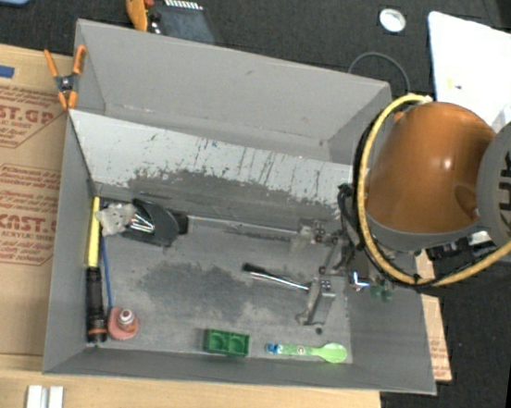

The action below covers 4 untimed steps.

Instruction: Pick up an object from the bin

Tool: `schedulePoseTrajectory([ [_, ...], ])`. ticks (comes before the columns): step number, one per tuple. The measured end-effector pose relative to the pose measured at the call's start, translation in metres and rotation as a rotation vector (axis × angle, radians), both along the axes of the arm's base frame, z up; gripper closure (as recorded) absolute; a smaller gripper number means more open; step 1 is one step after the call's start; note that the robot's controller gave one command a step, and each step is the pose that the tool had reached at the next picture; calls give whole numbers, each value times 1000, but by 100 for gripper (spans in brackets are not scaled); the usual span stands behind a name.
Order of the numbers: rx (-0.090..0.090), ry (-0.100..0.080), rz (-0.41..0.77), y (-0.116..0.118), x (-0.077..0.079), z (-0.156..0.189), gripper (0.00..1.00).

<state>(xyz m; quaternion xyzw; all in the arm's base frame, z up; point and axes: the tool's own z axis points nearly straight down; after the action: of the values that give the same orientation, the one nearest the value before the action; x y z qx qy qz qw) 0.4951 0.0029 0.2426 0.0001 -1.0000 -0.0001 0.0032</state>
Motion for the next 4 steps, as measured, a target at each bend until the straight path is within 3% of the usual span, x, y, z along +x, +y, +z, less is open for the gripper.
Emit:
schedulePoseTrajectory([
  [1, 0, -8, 0, 0, 2, 4, 0],
  [2, 0, -15, -6, -20, 37, -62, 0],
  [3, 2, -21, -225, -34, 75, -160, 0],
  [4, 0, -18, -25, -40, 90, -177, 0],
])
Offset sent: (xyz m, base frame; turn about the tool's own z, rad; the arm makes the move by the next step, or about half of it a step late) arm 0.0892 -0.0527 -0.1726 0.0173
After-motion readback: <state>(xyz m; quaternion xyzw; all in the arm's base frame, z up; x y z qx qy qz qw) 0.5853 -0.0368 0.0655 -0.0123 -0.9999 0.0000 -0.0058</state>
